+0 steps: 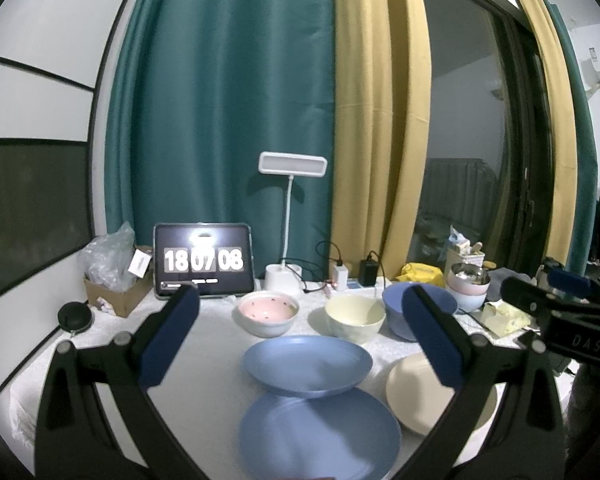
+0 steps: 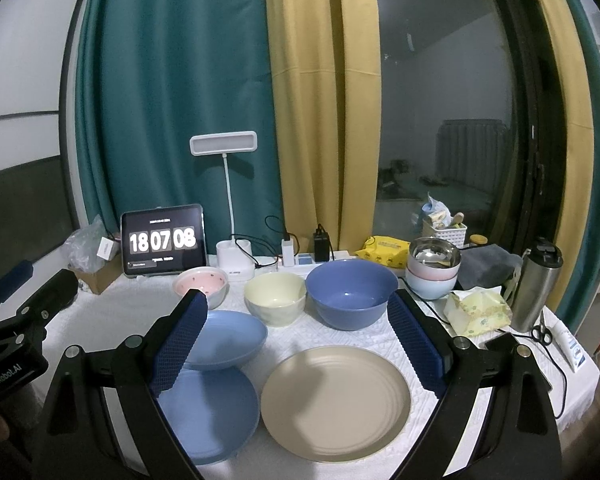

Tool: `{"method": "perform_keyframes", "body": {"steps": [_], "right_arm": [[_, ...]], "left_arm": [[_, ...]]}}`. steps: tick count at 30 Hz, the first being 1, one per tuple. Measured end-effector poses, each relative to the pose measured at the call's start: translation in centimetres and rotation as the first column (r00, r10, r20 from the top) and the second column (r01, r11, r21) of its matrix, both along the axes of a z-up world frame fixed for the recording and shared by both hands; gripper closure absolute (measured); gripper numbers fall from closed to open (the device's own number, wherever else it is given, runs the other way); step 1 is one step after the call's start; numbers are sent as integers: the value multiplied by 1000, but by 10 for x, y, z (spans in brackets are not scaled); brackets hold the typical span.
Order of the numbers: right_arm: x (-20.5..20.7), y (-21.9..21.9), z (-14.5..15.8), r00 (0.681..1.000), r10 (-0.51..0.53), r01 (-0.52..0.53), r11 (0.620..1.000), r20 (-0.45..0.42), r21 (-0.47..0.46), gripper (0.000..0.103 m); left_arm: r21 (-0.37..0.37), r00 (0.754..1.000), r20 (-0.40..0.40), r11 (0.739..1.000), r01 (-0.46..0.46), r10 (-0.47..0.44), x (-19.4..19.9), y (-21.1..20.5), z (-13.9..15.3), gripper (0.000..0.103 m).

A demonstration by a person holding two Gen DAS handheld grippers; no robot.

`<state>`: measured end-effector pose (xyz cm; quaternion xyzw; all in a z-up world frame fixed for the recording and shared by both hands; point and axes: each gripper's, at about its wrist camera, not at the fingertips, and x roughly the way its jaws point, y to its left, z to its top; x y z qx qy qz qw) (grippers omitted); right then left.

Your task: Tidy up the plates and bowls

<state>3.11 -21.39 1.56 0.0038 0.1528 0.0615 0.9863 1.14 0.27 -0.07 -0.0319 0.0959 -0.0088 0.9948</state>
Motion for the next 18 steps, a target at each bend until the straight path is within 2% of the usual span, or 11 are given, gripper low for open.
{"method": "perform_keyframes", "body": {"steps": [18], "right_arm": [[2,1,-1,1000,-1,1,1000,-7,1,9]], "left_arm": [[3,1000,-7,1000,3,-3,2,1,-1,1]]}}
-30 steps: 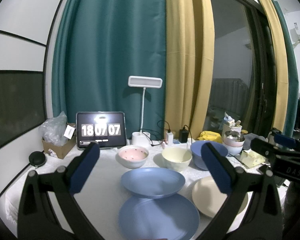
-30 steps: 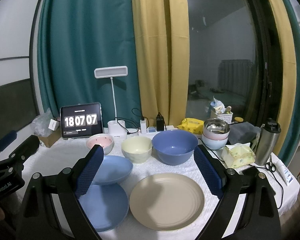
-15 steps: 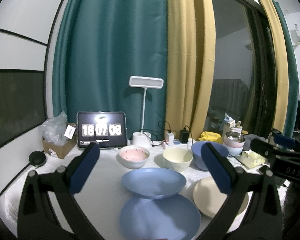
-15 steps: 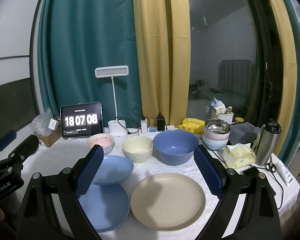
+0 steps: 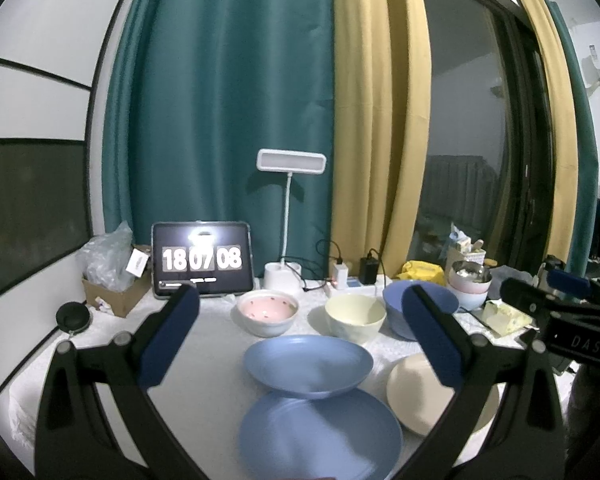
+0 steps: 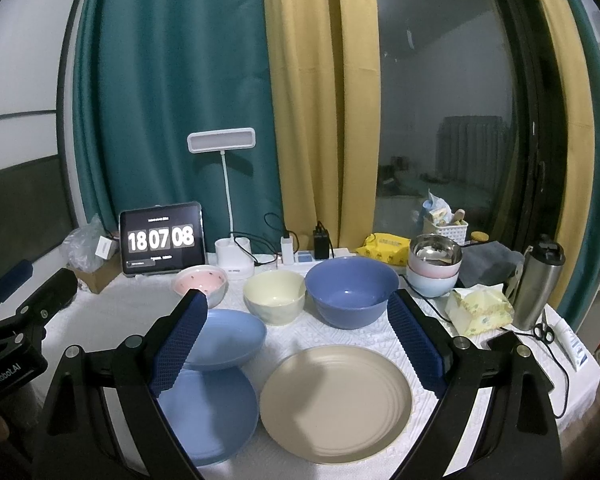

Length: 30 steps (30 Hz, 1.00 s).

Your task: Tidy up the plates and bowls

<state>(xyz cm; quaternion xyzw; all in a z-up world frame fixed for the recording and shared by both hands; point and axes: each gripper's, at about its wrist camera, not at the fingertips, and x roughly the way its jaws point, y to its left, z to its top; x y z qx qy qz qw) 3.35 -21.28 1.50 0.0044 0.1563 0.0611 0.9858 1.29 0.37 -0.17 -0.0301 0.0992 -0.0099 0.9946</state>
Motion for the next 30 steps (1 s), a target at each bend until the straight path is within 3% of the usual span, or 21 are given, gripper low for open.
{"method": "perform_keyframes", "body": {"steps": [21,30], "right_arm": [[40,-44,-39,992,-3,10,999,-122,53,9],[71,-49,-49,982,10,3,998,-186,69,10]], "left_arm": [[38,976,-194,994,107,-97,60,-63,-33,2],[46,962,-263,995,92,-77,88,-67,-47,2]]}}
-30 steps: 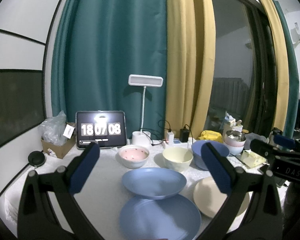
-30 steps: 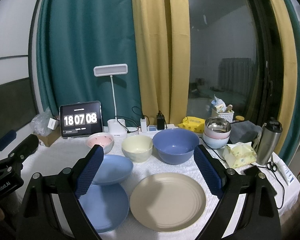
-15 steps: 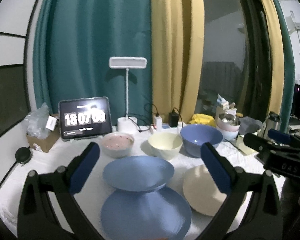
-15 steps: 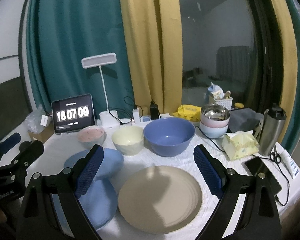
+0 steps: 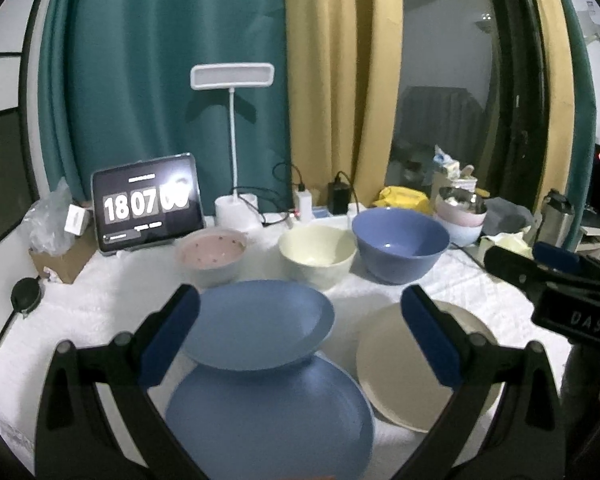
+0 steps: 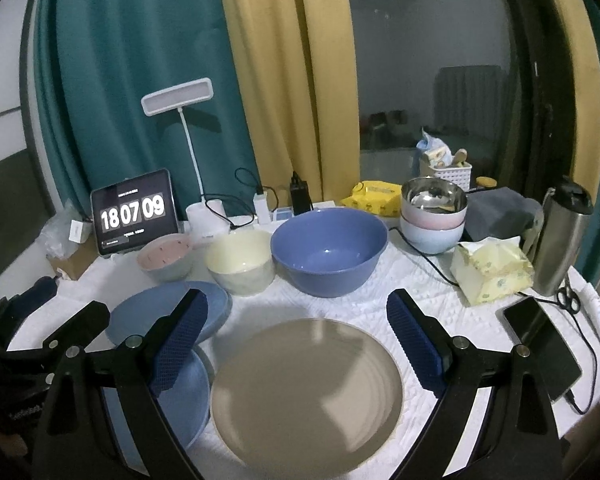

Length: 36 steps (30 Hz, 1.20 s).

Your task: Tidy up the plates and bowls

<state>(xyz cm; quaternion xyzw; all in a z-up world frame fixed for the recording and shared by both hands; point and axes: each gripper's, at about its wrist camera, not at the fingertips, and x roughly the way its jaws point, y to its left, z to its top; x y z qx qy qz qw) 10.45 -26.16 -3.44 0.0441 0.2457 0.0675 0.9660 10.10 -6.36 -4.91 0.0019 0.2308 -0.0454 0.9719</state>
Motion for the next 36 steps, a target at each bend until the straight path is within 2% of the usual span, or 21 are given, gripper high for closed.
{"method": "perform_keyframes", "body": {"steps": [9,13,21,23,26,30,34,36], "right_arm": [[39,20,-15,997,39,-41,999,-66,-18,16],[53,34,-23,994,62,-65,998,-93,-21,18],[83,66,-38,981,106,-113,993,-165,-35,24],[90,73,-42,976,115,-123,992,-184,-37,24],[99,82,-50,970,125,-136,990,-210,-39,25],[112,93,-61,960,129,-145,988,-250,-46,33],[125,101,-72,948,133,-152,987,-290,-46,37],[130,104,-77,942,137,-158,986,-306,-45,42]], "left_arm": [[-12,996,-72,998,-61,60,36,33,-18,2],[-14,992,-102,997,-78,76,51,49,-26,11],[-26,977,-173,992,-127,121,77,80,-46,13],[-25,971,-199,989,-143,135,85,88,-53,20],[-28,960,-239,987,-156,145,97,98,-63,24],[-33,951,-277,987,-155,140,109,105,-72,25],[-38,936,-328,989,-146,126,122,107,-83,38],[-43,927,-354,988,-151,127,126,108,-89,40]]}}
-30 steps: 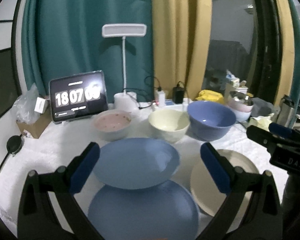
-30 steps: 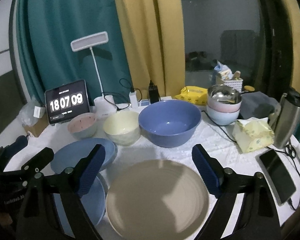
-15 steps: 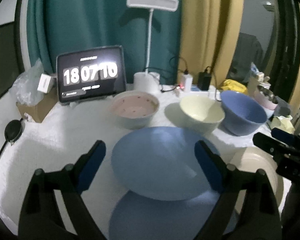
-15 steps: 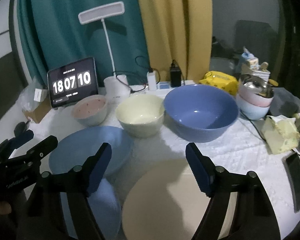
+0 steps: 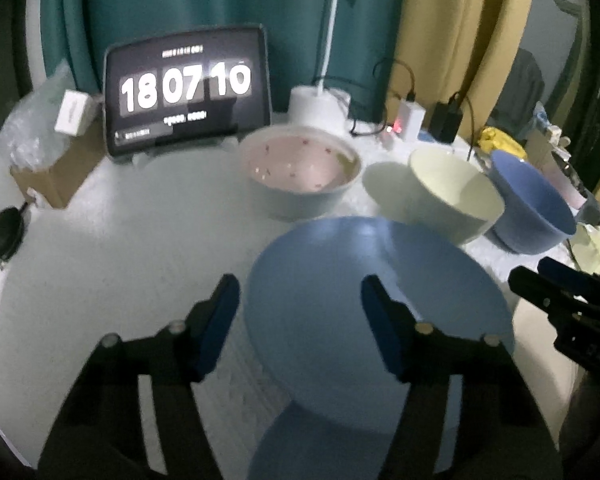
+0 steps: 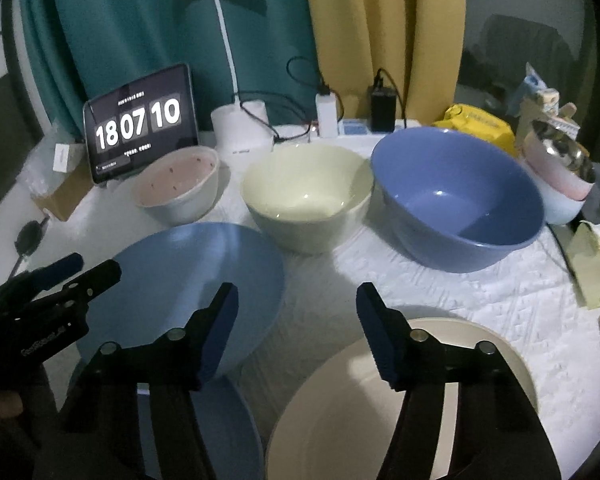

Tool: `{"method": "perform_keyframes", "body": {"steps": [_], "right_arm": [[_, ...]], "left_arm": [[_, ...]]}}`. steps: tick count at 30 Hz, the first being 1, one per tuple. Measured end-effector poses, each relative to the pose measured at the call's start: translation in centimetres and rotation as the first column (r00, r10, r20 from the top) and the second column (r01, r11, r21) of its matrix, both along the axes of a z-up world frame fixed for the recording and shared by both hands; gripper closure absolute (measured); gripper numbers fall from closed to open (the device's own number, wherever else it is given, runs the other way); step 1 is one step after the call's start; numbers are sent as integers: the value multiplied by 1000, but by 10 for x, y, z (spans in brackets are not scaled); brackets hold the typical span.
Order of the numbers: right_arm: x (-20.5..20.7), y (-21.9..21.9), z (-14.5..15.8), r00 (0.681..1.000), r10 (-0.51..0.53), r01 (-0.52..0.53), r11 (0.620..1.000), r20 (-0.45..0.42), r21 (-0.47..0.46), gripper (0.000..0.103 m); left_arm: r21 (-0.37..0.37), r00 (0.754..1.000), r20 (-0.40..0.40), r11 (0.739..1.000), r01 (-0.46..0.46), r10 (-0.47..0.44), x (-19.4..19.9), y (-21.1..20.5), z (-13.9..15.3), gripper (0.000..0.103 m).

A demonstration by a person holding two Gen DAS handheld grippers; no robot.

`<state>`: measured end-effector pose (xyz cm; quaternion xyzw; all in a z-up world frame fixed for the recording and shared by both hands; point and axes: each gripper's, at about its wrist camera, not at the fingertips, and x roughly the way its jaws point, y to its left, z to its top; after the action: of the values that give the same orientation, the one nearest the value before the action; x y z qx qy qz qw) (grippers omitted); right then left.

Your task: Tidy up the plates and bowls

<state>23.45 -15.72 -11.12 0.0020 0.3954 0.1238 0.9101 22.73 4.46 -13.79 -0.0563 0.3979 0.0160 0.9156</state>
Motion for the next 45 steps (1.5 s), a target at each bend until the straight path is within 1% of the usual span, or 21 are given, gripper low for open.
{"method": "perform_keyframes", "body": {"steps": [1,2,6,10,11,14,16,18,19,20,21,22,23,29,45], "right_arm": [[3,2,-2,1000,3,-3,1000,-8,-3,42],[5,2,-4,1000,4,-4,1000,-13,-4,43],[12,4,-13,999,5,-5,1000,-46,1,48],[19,4,-22,997,7,-6,1000,-81,17,50],[20,5,-24,996,9,-7,1000,-90,18,53],[22,6,-28,994,16,-13,999,-106,29,57],[24,8,-30,993,22,-19,999,-112,30,61],[25,9,-32,992,28,-23,999,-123,36,66],[26,9,-33,991,30,-25,999,-130,42,67],[26,9,-34,990,31,-25,999,-135,44,70],[26,9,-35,990,33,-27,998,-139,48,75],[27,10,-36,989,36,-29,998,-144,51,78],[26,11,-36,989,36,-29,998,-146,48,81],[24,10,-36,990,23,-18,999,-142,36,82],[-1,0,-18,996,3,0,999,-87,33,83]], "left_arm": [[-9,1000,-12,1000,1,-1,3,2,-3,44],[-15,1000,-22,1000,0,0,4,1,-5,45],[-17,999,-33,1000,-6,5,8,4,-7,45],[-3,999,-43,1000,-3,3,10,4,-8,45],[-3,999,-45,1000,-4,4,11,5,-8,45],[-2,999,-43,1000,-9,9,11,6,-8,45],[-19,998,-64,1000,-23,22,12,9,-11,45],[-34,996,-79,998,-43,41,12,13,-15,49],[-37,995,-89,998,-49,46,12,14,-17,56],[-40,994,-99,998,-48,43,13,15,-19,60],[-42,994,-105,998,-45,40,13,14,-20,62],[-45,993,-109,998,-39,34,13,14,-21,66],[-45,993,-110,998,-35,30,12,13,-21,72],[-41,994,-108,999,-23,19,9,8,-20,76],[-26,999,-46,1000,0,-1,-17,-3,0,76]]}}
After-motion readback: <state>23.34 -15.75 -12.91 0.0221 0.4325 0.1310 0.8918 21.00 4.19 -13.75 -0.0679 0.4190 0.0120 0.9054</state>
